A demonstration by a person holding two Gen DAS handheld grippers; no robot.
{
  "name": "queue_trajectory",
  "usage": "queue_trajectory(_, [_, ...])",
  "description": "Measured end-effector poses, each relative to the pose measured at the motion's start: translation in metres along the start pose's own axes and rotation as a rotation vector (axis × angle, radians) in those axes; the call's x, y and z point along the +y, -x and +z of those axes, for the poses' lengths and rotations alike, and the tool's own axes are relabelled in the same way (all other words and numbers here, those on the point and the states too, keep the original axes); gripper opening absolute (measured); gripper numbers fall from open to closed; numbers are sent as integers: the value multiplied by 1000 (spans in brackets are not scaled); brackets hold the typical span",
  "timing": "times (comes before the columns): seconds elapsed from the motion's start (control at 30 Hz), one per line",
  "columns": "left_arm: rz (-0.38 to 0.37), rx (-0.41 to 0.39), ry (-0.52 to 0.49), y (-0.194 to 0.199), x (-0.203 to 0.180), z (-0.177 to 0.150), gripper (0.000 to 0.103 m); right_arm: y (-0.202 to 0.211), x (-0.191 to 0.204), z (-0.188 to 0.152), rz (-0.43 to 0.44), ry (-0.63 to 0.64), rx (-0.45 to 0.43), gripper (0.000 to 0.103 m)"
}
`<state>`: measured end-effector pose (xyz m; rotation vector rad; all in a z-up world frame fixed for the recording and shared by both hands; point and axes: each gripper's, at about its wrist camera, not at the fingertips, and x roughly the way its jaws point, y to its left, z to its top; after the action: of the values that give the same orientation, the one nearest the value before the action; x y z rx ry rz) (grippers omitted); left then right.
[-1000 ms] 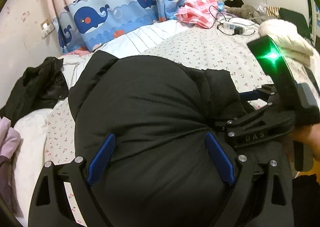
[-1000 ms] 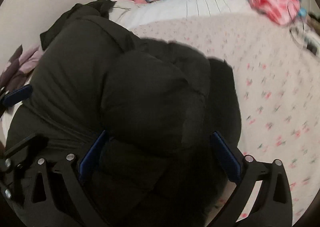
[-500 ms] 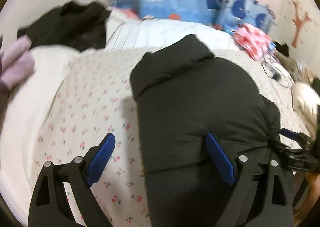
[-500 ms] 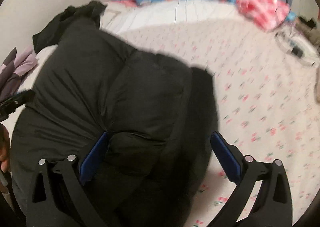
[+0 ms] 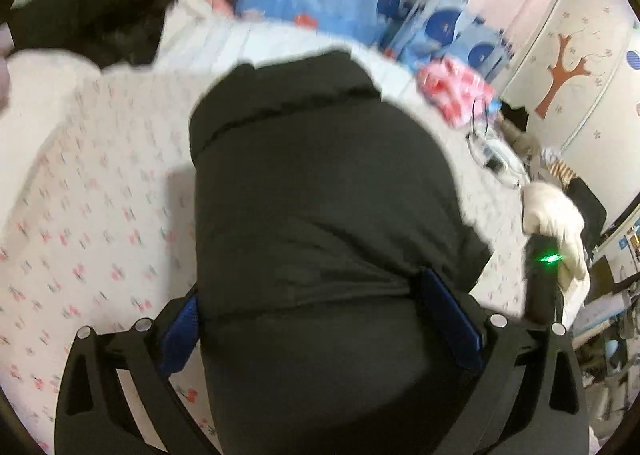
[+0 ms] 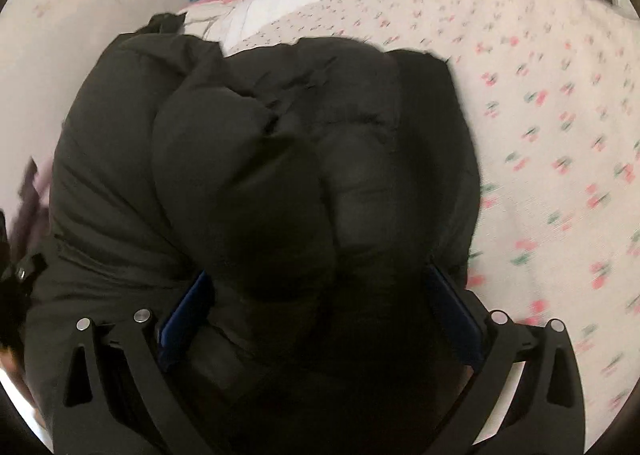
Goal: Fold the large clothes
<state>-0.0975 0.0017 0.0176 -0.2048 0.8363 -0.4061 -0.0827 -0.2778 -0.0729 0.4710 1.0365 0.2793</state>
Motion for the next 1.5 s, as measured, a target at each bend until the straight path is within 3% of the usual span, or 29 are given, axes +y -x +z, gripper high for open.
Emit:
queue_trajectory(0.1, [188,-43,-140,21,-14,6,95,-18,23,-5,49,53,36,97])
queue_trajectory(0.17, [295,31,-205,9,-5,0,96,-22,35,-7,8,122,56,97])
queue_trajectory(0.23, [342,108,-169,-11,15,-9,97,-14,38,-2,-41,191,88,97])
queue_trajectory(0.37, [326,92,-160,-11,18,-11,97,44,51,22,-101,248,-127,97])
queue_trajectory(0.47, [348,76,-180,-12,14,-14,97,58,98,60,-88,352,-246,97])
queue_trajectory(0.57, [366,61,-192,-13,9,-13,97,26,128,92,-102,416,-236,97])
queue_trajectory(0.67, [360,41,-193,-10,5,-13,97,-59,113,108,-244,433,-154,97])
queue_trajectory(0.77, [350,31,-215,-9,0,-13,97,-106,83,116,-160,270,-89,97])
queue_trajectory(0.9, [391,41,-262,-15,-7,-19,97,-94,81,119,-180,297,-64,97])
queue_trajectory(1.03, [409,30,-286,-12,-7,-22,97,-43,88,109,-179,351,-198,97])
queue_trajectory(1.13, [397,25,-280,-10,-7,-21,97,-63,80,104,-216,385,-153,97])
queue_trajectory(1.23, [395,16,-284,-10,-9,-20,97,-83,64,104,-171,325,-110,97])
queue_trajectory(1.33, [403,25,-286,-15,-8,-19,97,-72,68,90,-184,332,-97,97])
queue_trajectory(1.5, [411,21,-285,-13,-7,-21,97,-13,82,70,-184,378,-198,97])
